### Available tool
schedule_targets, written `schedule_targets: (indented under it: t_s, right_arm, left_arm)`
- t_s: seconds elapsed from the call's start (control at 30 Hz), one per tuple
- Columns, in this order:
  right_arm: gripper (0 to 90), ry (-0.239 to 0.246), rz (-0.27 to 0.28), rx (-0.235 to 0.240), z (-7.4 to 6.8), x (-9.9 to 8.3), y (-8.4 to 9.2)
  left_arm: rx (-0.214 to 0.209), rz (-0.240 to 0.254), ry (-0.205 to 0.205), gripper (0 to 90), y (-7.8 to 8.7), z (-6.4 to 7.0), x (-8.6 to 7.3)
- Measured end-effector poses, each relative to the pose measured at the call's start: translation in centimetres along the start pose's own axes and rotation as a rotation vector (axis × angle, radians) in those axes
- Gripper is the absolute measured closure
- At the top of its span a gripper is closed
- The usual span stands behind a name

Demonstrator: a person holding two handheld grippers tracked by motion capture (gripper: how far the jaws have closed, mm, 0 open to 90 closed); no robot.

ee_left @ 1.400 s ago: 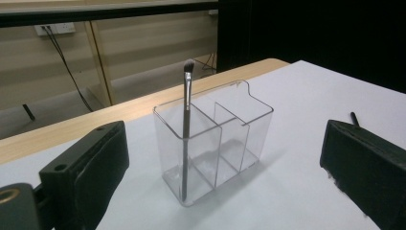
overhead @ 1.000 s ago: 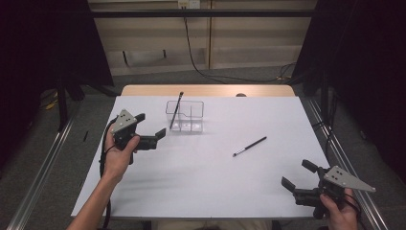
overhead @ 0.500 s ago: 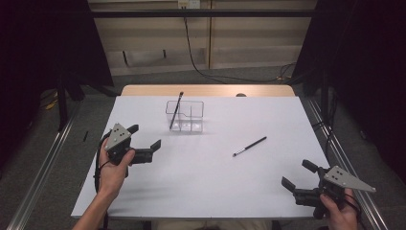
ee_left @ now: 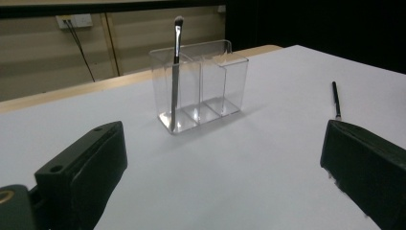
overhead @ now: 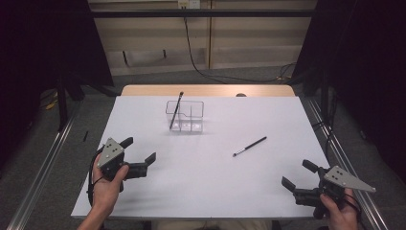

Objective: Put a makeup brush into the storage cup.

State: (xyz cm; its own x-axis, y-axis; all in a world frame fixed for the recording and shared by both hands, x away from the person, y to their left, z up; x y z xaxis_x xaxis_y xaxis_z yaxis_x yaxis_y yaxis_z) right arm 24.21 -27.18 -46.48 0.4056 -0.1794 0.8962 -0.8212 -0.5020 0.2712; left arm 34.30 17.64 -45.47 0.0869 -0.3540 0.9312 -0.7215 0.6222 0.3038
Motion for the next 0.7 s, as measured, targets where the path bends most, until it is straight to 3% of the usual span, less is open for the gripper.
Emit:
schedule_targets:
  t_s: [0.13,0.27,0.4,0.7]
  right_arm:
    - [0.0,-0.001,0.0,-0.001,0.0,0.0,0.0]
    - [0.0,0.001,0.001,-0.001,0.0,0.0,0.0]
    - [0.0,0.001,-0.002,0.002,-0.1,0.1,-0.3]
    - [0.0,-0.005,-0.007,-0.007,-0.1,0.0,-0.4]
  left_arm:
    - [0.003,-0.004,-0.006,2.2,0.7,0.5,-0.3]
    - [0.015,0.005,0.015,2.2,1.5,0.7,-0.4]
    - [0.021,-0.01,0.001,2.2,2.3,1.0,-1.1]
    - [0.025,-0.027,0.015,2.1,4.0,1.8,-2.5]
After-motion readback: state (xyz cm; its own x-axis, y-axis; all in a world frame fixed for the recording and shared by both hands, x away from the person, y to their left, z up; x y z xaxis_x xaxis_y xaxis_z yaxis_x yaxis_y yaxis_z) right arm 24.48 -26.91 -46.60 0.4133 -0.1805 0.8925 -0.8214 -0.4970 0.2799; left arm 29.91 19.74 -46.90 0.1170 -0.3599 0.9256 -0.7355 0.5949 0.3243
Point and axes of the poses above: each handheld gripper's, and its own axes: y roughly backward along the jaws, x roughly out of its top, z roughly to its right, the point moved 9 cm from there along -y, roughly forward along the jaws, and after that the axes turned 14 degrees about -y, right-handed, at the moved point
